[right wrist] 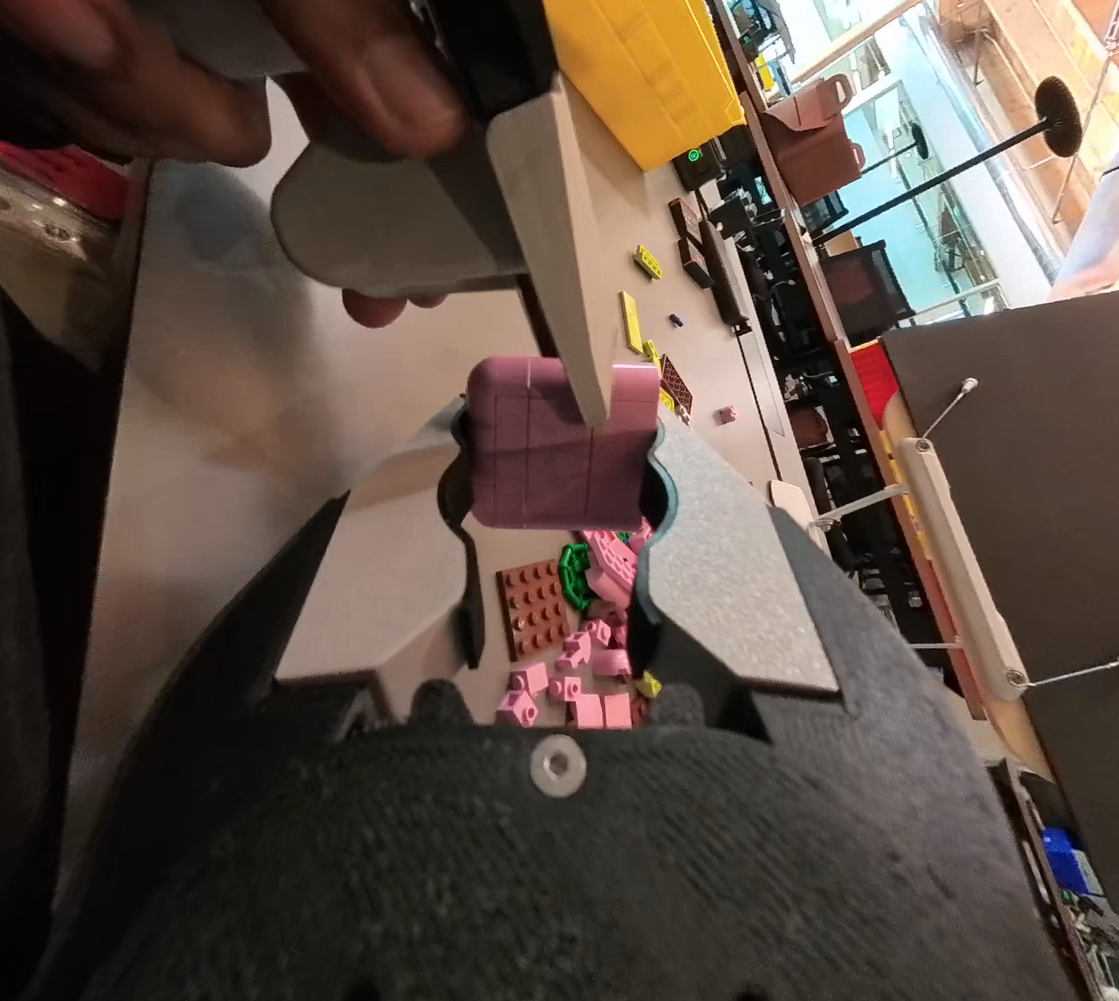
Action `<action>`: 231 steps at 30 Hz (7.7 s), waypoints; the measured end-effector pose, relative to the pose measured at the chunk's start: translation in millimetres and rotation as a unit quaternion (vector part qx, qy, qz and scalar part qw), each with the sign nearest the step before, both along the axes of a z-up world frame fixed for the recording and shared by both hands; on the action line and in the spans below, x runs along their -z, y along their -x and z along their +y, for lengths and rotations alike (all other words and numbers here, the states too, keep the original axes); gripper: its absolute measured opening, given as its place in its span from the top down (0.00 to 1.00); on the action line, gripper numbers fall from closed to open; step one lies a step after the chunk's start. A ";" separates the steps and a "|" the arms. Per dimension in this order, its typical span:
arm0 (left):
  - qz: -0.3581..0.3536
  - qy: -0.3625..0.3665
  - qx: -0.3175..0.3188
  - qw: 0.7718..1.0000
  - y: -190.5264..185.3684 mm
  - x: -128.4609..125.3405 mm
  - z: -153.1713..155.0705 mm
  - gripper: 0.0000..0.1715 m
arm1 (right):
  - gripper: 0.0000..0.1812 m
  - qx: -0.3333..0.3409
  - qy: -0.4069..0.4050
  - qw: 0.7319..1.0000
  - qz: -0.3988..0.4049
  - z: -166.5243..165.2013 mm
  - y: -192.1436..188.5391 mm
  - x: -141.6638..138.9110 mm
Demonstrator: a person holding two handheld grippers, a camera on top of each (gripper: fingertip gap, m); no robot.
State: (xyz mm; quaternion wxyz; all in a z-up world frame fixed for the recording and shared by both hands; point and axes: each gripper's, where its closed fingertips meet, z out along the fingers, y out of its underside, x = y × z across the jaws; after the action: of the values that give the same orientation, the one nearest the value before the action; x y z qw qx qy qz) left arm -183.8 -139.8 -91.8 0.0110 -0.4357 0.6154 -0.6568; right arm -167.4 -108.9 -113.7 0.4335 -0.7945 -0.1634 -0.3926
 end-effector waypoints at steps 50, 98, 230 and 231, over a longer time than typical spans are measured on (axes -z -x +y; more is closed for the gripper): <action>0.000 0.077 -0.080 0.994 -13.4 -18.0 31.2 1.00 | 0.97 -0.019 -0.146 0.988 -0.046 -19.2 10.1 -53.9; -0.186 -0.060 -0.095 0.976 -18.8 -38.2 9.8 0.97 | 0.79 -0.034 -0.274 0.818 0.504 -24.4 -6.7 -49.9; -0.211 -0.219 0.059 0.951 -10.6 -6.8 -27.0 0.70 | 0.83 -0.104 -0.209 0.702 0.673 -43.9 17.2 -47.3; -0.208 -0.220 0.054 0.951 -11.9 -6.5 -26.1 0.71 | 0.89 -0.097 -0.198 0.725 0.653 -42.3 18.0 -43.8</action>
State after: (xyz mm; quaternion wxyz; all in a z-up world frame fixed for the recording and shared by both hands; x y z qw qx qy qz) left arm -171.9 -165.9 -85.3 0.1988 -0.2417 0.7514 -0.5810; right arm -185.4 -151.2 -69.9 0.6164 -0.7303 0.1651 0.2440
